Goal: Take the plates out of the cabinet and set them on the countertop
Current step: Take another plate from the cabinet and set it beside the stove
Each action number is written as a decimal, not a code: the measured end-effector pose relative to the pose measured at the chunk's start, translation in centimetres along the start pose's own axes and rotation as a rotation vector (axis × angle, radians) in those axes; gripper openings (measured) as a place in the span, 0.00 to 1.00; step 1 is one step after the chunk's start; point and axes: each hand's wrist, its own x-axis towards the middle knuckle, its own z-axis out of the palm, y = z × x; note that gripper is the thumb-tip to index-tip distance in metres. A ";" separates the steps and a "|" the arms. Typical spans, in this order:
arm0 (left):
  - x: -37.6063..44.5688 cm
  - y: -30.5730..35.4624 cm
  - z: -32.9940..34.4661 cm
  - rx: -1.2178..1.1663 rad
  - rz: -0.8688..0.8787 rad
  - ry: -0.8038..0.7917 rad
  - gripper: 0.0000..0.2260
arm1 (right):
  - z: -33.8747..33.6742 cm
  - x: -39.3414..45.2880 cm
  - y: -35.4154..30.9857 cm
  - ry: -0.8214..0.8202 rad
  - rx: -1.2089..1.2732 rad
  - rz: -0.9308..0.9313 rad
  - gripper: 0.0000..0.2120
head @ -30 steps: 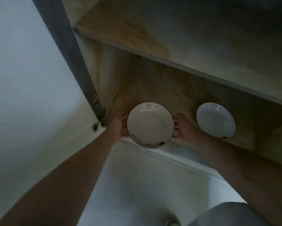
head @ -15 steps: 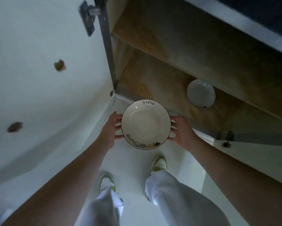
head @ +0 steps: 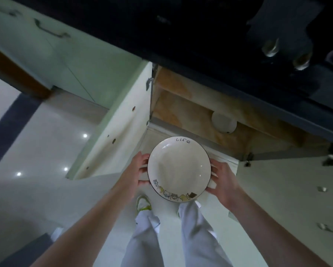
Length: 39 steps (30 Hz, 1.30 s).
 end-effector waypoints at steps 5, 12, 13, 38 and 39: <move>-9.2 4.2 0.0 0.072 0.057 -0.052 0.21 | -0.7 -9.1 -1.5 -0.021 0.036 -0.038 0.14; -17.7 9.0 1.3 0.175 0.219 -0.098 0.21 | -3.9 -17.9 -4.3 -0.117 0.092 -0.208 0.14; -18.7 9.4 1.7 0.200 0.244 -0.112 0.21 | -4.5 -19.0 -4.5 -0.132 0.080 -0.235 0.14; -42.0 1.4 30.9 0.404 0.439 -0.479 0.24 | -39.3 -39.6 6.4 -0.022 0.559 -0.466 0.23; -42.2 1.3 31.9 0.414 0.435 -0.486 0.24 | -40.3 -39.7 6.6 -0.027 0.575 -0.469 0.23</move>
